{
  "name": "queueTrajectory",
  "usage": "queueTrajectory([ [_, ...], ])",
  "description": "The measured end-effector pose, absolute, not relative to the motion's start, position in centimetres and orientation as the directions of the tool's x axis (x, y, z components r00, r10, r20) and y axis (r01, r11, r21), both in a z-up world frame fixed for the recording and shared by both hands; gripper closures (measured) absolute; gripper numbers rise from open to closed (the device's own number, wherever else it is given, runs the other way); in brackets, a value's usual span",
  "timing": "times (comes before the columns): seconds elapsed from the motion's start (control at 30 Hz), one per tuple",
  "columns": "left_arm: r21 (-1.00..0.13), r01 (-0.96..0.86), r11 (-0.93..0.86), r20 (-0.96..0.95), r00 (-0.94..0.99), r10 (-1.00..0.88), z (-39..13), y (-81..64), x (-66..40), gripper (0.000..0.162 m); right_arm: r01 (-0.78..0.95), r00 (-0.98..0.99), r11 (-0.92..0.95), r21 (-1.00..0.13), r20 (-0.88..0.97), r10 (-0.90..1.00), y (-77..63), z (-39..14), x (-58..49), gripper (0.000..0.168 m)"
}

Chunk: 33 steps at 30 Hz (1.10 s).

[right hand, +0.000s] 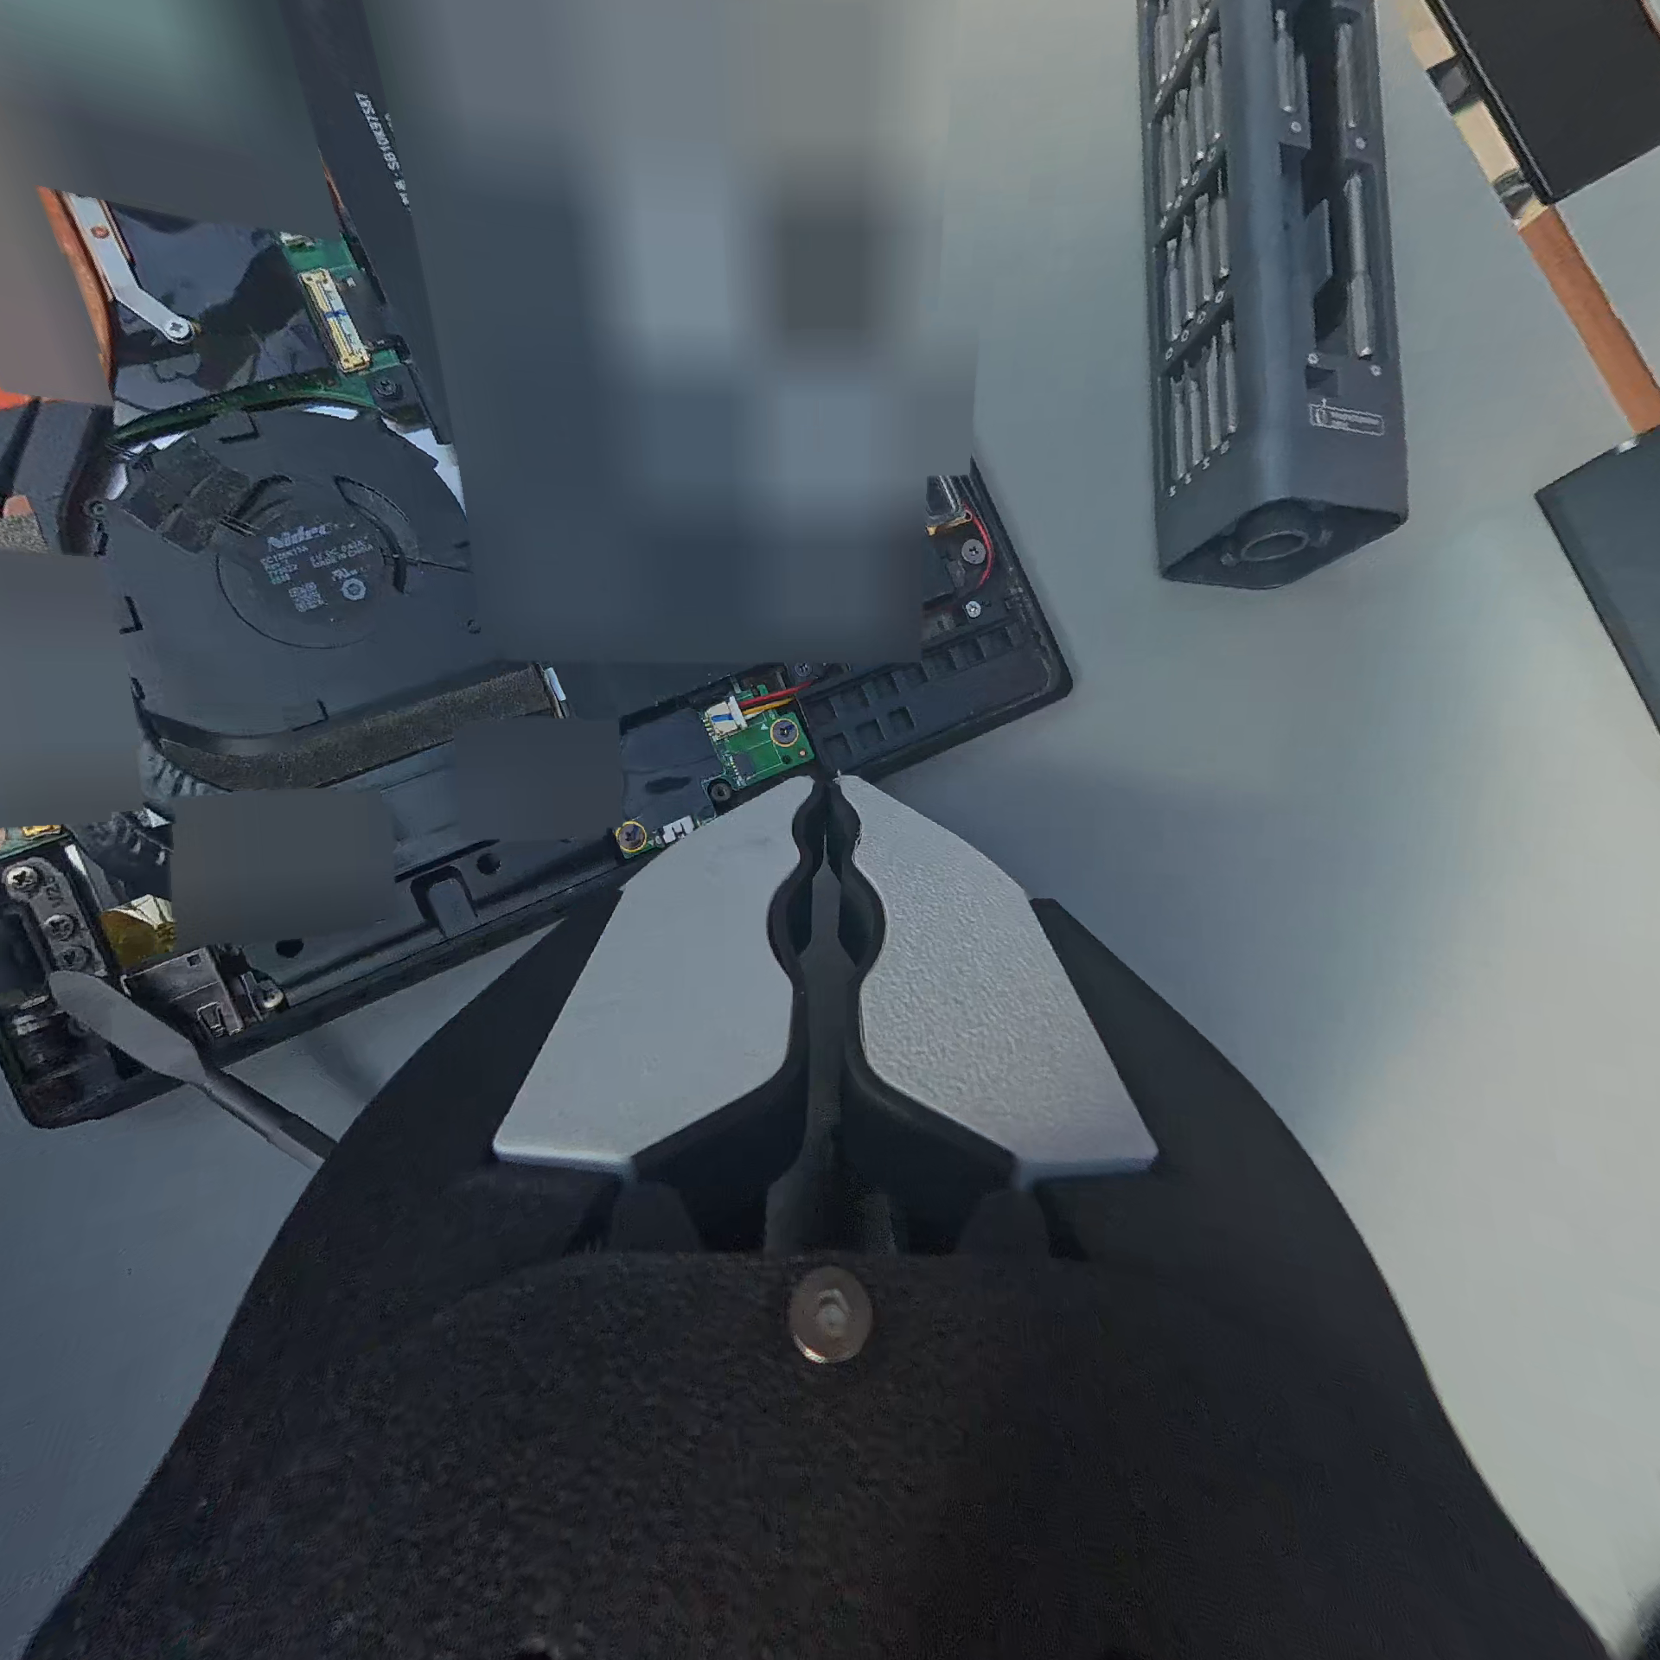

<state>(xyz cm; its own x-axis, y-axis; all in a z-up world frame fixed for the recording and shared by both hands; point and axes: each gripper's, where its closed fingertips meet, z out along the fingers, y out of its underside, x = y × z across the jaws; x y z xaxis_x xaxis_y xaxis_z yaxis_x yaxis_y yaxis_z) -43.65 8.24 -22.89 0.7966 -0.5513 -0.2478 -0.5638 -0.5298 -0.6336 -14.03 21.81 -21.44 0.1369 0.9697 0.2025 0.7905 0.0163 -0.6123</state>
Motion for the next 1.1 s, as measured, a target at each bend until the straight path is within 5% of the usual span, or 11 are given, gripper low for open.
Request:
queueTrajectory([
  [0.13,-0.646,-0.544,-0.536,-0.214,0.803,-0.556,-22.9,7.0,-43.1,0.162,0.758,0.047,0.0,-0.653,0.055,0.997,18.9,-21.6,-14.9,0.168],
  [0.23,-0.616,-0.577,-0.535,-0.247,0.787,-0.565,-22.9,6.2,-42.6,0.162,0.783,0.072,0.084,-0.616,0.224,0.972,20.1,-21.2,-14.5,0.168],
  [0.37,-0.596,-0.595,-0.539,-0.279,0.783,-0.556,-22.9,5.6,-42.1,0.162,0.779,0.208,-0.031,-0.626,0.212,0.955,23.0,-21.1,-11.6,0.168],
  [0.57,-0.619,-0.562,-0.55,-0.221,0.796,-0.564,-22.9,5.2,-41.5,0.162,0.834,0.043,0.105,-0.542,0.253,0.967,20.5,-22.5,-12.5,0.168],
  [1.1,-0.626,-0.536,-0.567,-0.197,0.811,-0.55,-22.8,2.2,-39.6,0.162,0.807,-0.123,0.221,-0.547,0.209,0.97,16.7,-22.7,-12.0,0.168],
])
